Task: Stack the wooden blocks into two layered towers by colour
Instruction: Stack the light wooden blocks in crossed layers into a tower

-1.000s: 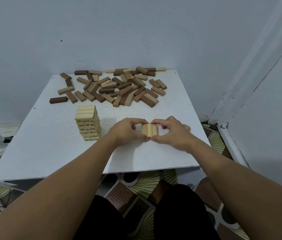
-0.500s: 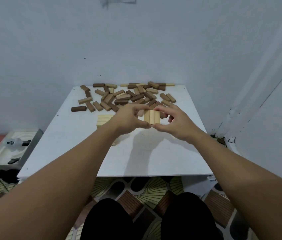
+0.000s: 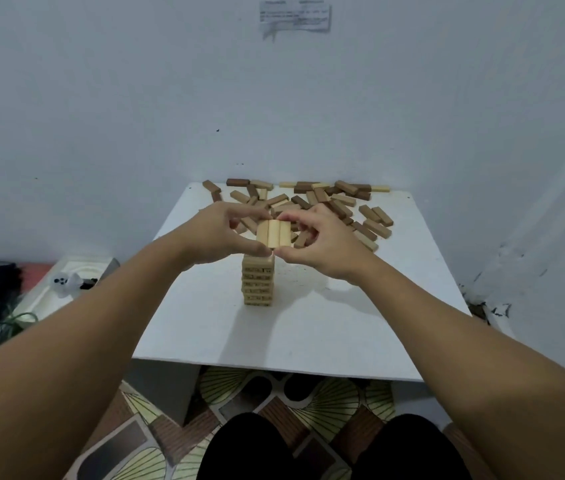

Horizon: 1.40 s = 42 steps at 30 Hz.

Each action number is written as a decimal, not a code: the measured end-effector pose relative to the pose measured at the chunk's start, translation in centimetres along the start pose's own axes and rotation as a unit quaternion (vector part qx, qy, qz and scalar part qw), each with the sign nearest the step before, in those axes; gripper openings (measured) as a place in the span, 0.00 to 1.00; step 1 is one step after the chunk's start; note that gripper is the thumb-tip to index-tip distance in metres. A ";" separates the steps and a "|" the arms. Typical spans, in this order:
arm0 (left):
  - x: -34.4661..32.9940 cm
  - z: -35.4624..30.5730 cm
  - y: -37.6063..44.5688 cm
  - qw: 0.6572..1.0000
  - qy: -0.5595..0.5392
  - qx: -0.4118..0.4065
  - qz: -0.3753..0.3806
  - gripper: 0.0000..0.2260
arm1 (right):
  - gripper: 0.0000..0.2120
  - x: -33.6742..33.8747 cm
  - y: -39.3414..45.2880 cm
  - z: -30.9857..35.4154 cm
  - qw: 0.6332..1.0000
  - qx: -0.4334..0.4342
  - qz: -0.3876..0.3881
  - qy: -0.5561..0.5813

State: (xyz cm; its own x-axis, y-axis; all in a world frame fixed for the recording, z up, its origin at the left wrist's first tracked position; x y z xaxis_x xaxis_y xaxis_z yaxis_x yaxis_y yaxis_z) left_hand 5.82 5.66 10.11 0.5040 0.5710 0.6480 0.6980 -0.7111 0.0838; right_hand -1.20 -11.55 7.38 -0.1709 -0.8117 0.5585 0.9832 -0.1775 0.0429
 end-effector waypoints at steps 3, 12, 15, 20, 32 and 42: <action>0.5 1.4 -0.2 1.000 -0.005 0.005 0.001 0.27 | 0.25 -1.1 1.1 -0.1 1.000 -0.010 0.004 -0.019; 0.4 4.1 0.2 0.999 -0.016 0.016 0.039 0.24 | 0.24 -2.9 2.0 -0.8 0.998 -0.035 0.045 -0.032; 0.3 4.5 0.0 0.999 -0.022 0.021 0.044 0.23 | 0.24 -3.4 2.1 -1.0 0.997 -0.039 0.047 -0.037; 0.8 4.7 0.5 0.999 -0.025 0.026 0.036 0.24 | 0.25 -3.2 2.9 -1.0 0.997 -0.046 0.048 -0.026; 0.2 4.1 0.0 0.997 -0.032 0.043 0.048 0.23 | 0.23 -3.4 2.5 -1.8 0.996 -0.065 0.057 -0.035; 0.0 4.5 0.0 0.996 -0.035 0.063 0.049 0.22 | 0.23 -3.6 2.4 -1.8 0.995 -0.074 0.062 -0.029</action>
State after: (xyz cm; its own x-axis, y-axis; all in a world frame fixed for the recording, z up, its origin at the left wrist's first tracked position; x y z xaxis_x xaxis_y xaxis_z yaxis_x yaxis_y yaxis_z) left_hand 8.12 7.56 6.69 0.6042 0.5320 0.5932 0.6995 -0.7107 -0.0750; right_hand 1.62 -10.05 4.00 -0.0410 -0.8001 0.5984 0.9753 -0.1622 -0.1500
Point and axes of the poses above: each hand's wrist, its own y-axis towards the middle knuckle, its own x-axis out of the back of the hand, z = x × y, the point moved 7 cm from there along y, towards the middle knuckle, and after that the axes turned 11 degrees about -x, right-handed, at the moved point
